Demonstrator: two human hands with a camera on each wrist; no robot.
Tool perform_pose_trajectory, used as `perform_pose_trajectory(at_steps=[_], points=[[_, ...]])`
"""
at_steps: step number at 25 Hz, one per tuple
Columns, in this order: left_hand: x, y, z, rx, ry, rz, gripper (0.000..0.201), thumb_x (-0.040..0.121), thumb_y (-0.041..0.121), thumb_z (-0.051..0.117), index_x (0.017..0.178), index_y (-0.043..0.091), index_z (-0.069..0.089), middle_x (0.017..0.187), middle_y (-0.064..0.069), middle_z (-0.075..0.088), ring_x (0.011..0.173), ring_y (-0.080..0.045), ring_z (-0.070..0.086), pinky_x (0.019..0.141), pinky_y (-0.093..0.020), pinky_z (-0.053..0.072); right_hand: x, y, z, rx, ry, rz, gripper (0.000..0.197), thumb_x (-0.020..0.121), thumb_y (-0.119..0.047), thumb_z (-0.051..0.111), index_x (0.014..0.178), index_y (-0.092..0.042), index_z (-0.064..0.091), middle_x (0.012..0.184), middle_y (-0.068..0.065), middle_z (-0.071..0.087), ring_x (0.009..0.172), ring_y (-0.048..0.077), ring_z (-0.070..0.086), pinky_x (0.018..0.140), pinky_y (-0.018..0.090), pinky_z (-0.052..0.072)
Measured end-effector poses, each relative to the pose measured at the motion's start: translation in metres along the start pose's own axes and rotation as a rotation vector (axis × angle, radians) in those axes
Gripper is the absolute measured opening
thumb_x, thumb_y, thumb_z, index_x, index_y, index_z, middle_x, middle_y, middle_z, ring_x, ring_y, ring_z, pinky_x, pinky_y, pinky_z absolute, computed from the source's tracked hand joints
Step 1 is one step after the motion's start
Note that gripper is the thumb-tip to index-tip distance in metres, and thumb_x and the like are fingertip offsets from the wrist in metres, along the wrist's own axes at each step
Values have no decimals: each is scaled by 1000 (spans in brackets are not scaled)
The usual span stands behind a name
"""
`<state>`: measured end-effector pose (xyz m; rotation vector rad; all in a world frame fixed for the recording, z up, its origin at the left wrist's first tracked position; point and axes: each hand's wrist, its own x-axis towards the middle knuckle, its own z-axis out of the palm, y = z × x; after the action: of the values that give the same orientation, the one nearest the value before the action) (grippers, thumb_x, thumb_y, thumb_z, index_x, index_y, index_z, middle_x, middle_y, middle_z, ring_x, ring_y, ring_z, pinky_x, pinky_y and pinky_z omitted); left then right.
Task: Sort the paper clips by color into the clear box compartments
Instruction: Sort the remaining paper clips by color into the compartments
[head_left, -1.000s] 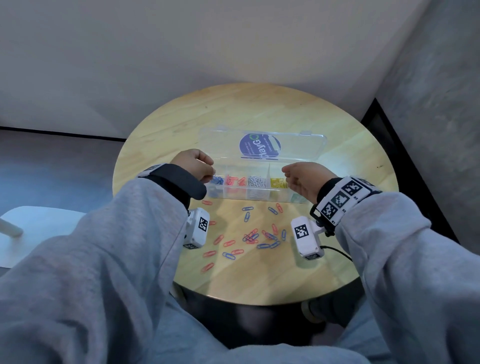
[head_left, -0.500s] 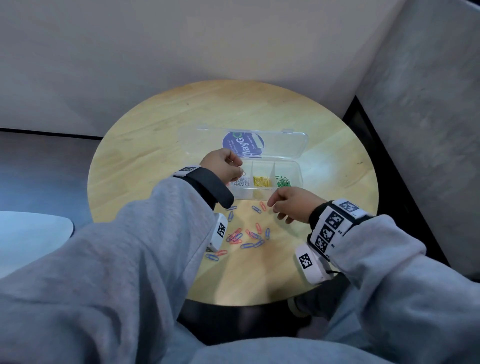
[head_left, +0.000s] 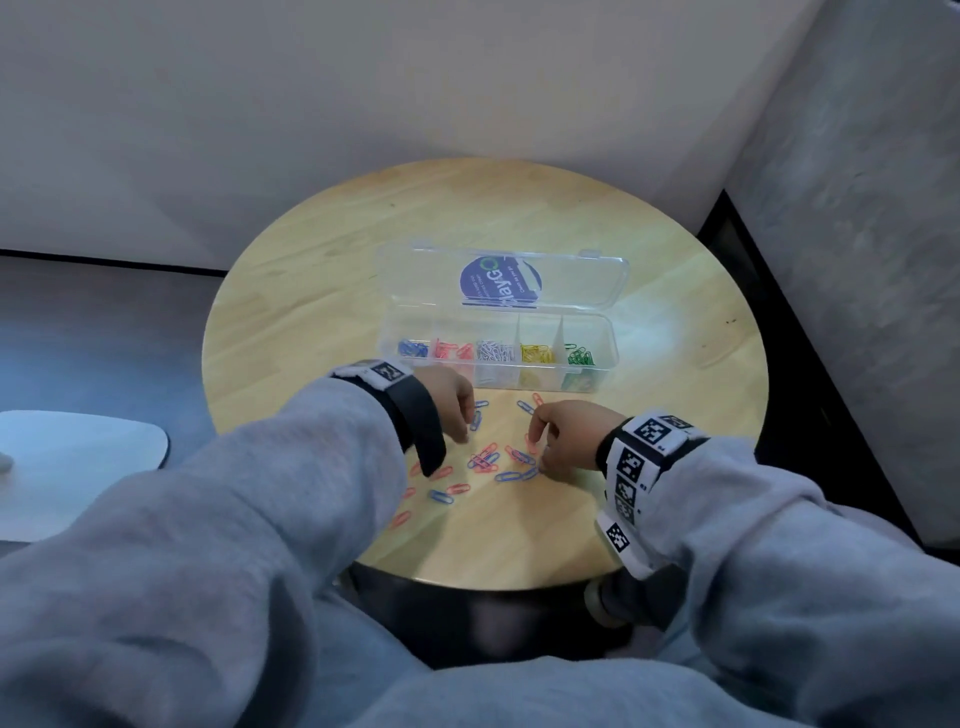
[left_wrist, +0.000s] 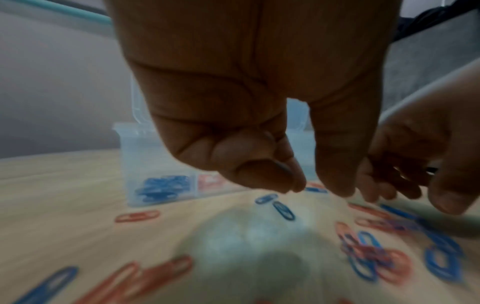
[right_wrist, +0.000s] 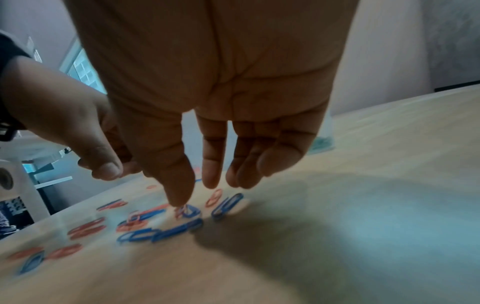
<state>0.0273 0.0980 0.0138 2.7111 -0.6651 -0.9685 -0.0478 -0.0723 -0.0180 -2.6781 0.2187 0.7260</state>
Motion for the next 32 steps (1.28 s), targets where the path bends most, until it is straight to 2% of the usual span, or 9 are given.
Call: perform_pose_trajectory(at_steps=[2,5,8,13,18,23,26,29,32], points=[[6,6,14,54,-31,12,19,78,15,69,90,22,56,66,11,46,62,-8,47,47,-14,34,0,0,8,-20,23,5,21,71,-22,66,86,-31,54,85,-9,50,83,16,55,74,27,46],[18,10,30,72,-26,-8,18,73,18,70,82,23,56,80,5,57,79,-17,53,62,-21,40,0,4,13,-11,66,-1,23,72,-24,67,89,-27,51,92,-6,49,82,17,53,72,26,44],[23,11,37,98,-37,-16,19,69,20,71,77,26,54,89,4,62,83,-20,60,72,-29,49,0,12,10,44,147,20,22,76,-25,64,92,-27,48,98,-3,49,84,19,53,72,26,43],[20,14,45,131,-89,115,25,71,13,71,83,25,52,65,11,50,72,-16,50,55,-21,36,2,10,14,31,136,-60,33,81,-24,61,113,-31,58,118,3,49,109,21,54,94,31,45],[22,13,47,164,-64,171,24,72,17,72,83,26,52,77,6,54,77,-18,51,69,-25,39,7,1,17,1,143,-107,26,82,-27,64,107,-19,62,126,8,52,115,23,54,86,25,39],[22,7,47,164,-33,112,25,73,20,71,60,26,50,79,5,61,77,-18,57,73,-29,48,8,-8,18,-3,150,-121,31,83,-33,65,108,-15,60,122,12,58,119,21,53,85,27,41],[21,7,47,180,-36,83,26,75,22,71,60,26,50,79,3,61,76,-18,56,70,-27,44,10,-12,18,-43,143,-124,13,87,-24,59,98,-16,60,108,8,62,120,22,52,83,27,41],[21,5,47,175,-44,75,25,76,22,69,61,25,51,80,2,61,76,-18,55,70,-28,44,10,-12,15,-12,136,-90,1,86,-19,58,86,-19,58,99,5,64,104,22,57,80,26,43],[17,2,48,114,-21,70,17,75,19,67,64,23,55,78,3,63,73,-17,56,70,-27,47,6,-8,15,92,145,-25,9,82,-16,60,76,-19,54,87,2,59,84,18,53,71,24,41]])
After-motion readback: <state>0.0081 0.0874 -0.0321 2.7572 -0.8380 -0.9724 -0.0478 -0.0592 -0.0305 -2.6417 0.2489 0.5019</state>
